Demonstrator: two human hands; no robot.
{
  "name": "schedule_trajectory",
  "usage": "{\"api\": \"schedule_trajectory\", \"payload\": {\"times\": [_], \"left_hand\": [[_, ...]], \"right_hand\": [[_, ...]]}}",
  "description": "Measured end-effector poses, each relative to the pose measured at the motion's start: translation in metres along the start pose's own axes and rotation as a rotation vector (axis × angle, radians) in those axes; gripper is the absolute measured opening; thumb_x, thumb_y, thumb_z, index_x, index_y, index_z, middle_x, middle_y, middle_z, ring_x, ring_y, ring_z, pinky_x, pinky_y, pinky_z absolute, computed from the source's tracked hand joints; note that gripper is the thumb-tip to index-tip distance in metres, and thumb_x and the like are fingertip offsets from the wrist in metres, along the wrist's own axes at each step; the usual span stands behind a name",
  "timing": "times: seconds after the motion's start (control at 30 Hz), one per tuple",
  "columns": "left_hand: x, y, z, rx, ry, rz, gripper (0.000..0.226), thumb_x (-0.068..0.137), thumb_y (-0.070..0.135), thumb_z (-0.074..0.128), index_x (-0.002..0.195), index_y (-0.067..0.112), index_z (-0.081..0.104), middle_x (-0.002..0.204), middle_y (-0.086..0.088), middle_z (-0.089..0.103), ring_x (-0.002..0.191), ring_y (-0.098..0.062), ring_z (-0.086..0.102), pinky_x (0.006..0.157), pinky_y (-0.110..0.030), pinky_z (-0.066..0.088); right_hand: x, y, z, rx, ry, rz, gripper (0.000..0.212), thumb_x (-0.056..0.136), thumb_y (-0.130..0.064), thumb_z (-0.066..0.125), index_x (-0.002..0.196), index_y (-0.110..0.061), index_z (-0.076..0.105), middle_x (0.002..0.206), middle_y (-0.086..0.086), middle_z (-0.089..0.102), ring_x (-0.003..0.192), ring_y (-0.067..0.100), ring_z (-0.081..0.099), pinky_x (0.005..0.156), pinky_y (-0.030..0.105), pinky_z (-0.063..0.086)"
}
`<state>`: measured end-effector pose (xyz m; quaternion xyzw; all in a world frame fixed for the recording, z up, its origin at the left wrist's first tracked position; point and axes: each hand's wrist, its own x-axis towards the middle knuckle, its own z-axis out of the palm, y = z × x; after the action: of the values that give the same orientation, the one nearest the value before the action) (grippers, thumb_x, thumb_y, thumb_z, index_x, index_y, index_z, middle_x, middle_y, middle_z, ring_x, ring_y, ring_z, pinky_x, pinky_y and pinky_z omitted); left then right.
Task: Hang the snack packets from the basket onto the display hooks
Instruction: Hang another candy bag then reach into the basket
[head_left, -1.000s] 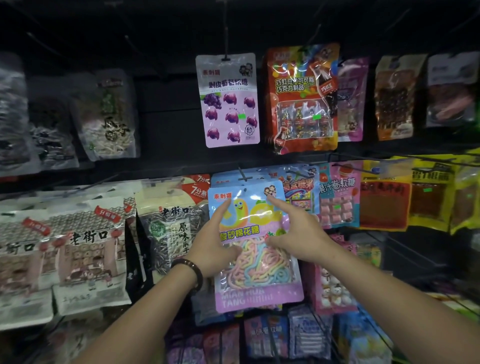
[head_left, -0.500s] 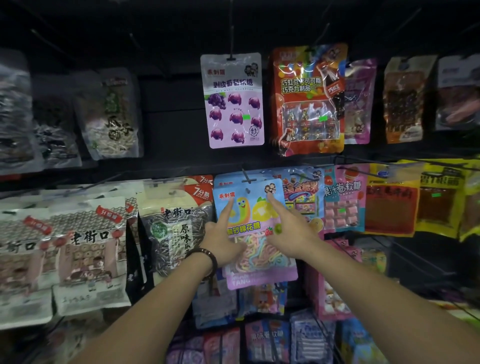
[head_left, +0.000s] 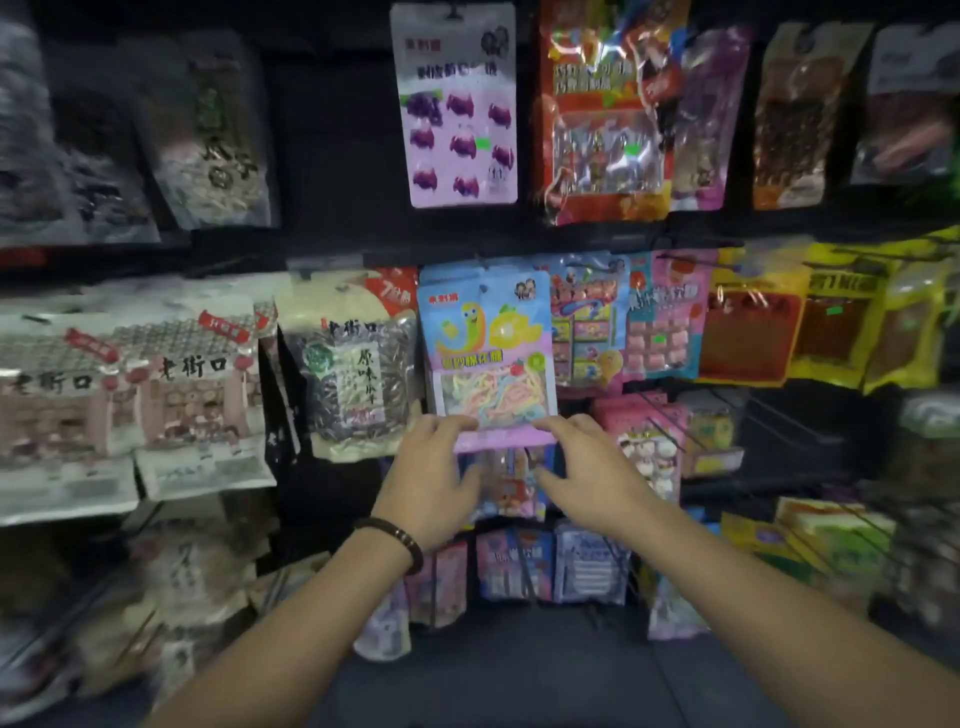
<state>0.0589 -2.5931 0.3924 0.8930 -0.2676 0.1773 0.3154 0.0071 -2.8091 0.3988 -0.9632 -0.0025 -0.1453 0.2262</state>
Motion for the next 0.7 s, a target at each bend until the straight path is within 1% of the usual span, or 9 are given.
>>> {"api": "schedule_trajectory", "payload": {"times": [0.1,0.17,0.23,0.3,0.4,0.53,0.57,0.63,0.7], "left_hand": [[-0.066,-0.012,0.027,-0.015,-0.025,0.052,0.029,0.090,0.022,0.070,0.119,0.025,0.068,0.115,0.006,0.061,0.109,-0.013,0.062,0.099,-0.030,0.051],[-0.112,-0.025,0.053,-0.060,-0.087,0.003,0.019,0.090,0.018,0.072,0.107,0.026,0.071,0.103,0.012,0.063,0.094,-0.006,0.061,0.089,-0.023,0.050],[-0.157,-0.040,0.081,-0.096,-0.222,-0.099,0.015,0.093,0.018,0.072,0.104,0.027,0.069,0.098,0.017,0.060,0.085,-0.001,0.059,0.084,-0.021,0.050],[-0.197,-0.059,0.112,-0.130,-0.353,-0.213,0.012,0.094,0.022,0.071,0.105,0.027,0.069,0.103,0.014,0.064,0.088,-0.002,0.061,0.087,-0.025,0.053],[-0.241,-0.092,0.160,-0.101,-0.488,-0.392,0.013,0.092,0.025,0.071,0.097,0.034,0.064,0.105,0.005,0.075,0.096,-0.015,0.072,0.086,-0.024,0.053],[-0.282,-0.136,0.229,-0.062,-0.687,-0.618,0.014,0.094,0.026,0.071,0.098,0.036,0.062,0.113,-0.001,0.076,0.111,-0.024,0.071,0.094,-0.030,0.053],[-0.292,-0.147,0.244,-0.079,-0.709,-0.684,0.013,0.094,0.027,0.072,0.101,0.033,0.063,0.117,-0.002,0.074,0.113,-0.025,0.070,0.095,-0.029,0.052],[-0.306,-0.170,0.272,-0.087,-0.755,-0.822,0.025,0.094,0.032,0.072,0.118,0.027,0.068,0.123,-0.002,0.070,0.116,-0.025,0.067,0.093,-0.025,0.049],[-0.319,-0.199,0.302,-0.066,-0.797,-0.953,0.036,0.095,0.037,0.068,0.127,0.020,0.068,0.123,-0.005,0.070,0.116,-0.027,0.067,0.088,-0.026,0.048]], "right_hand": [[-0.048,0.015,0.039,0.084,0.010,0.033,0.039,0.096,-0.028,0.071,0.134,-0.024,0.063,0.116,-0.001,0.058,0.104,0.020,0.064,0.095,0.038,0.054],[-0.081,0.031,0.076,0.163,-0.039,0.113,0.030,0.092,-0.029,0.073,0.122,-0.027,0.068,0.103,-0.004,0.067,0.093,0.017,0.068,0.089,0.040,0.058],[-0.116,0.047,0.115,0.214,-0.137,0.186,0.022,0.092,-0.030,0.074,0.113,-0.027,0.069,0.090,-0.003,0.069,0.079,0.017,0.068,0.079,0.039,0.060],[-0.149,0.061,0.151,0.222,-0.278,0.248,0.019,0.096,-0.027,0.074,0.114,-0.023,0.068,0.090,-0.001,0.069,0.079,0.018,0.067,0.075,0.035,0.057],[-0.191,0.088,0.208,0.226,-0.417,0.362,0.021,0.094,-0.028,0.075,0.114,-0.024,0.072,0.098,-0.001,0.074,0.094,0.020,0.072,0.086,0.031,0.055],[-0.231,0.127,0.286,0.253,-0.554,0.541,0.009,0.091,-0.030,0.075,0.100,-0.029,0.072,0.104,-0.004,0.078,0.102,0.018,0.074,0.090,0.029,0.057],[-0.236,0.131,0.302,0.269,-0.585,0.567,0.007,0.093,-0.028,0.075,0.098,-0.027,0.071,0.104,-0.002,0.078,0.101,0.018,0.073,0.086,0.025,0.057],[-0.244,0.137,0.329,0.320,-0.610,0.629,0.006,0.096,-0.025,0.074,0.095,-0.026,0.068,0.100,0.000,0.074,0.092,0.016,0.069,0.063,0.012,0.049],[-0.254,0.147,0.355,0.330,-0.638,0.675,0.008,0.097,-0.030,0.074,0.094,-0.025,0.069,0.094,-0.004,0.070,0.089,0.014,0.064,0.061,0.016,0.043]]}}
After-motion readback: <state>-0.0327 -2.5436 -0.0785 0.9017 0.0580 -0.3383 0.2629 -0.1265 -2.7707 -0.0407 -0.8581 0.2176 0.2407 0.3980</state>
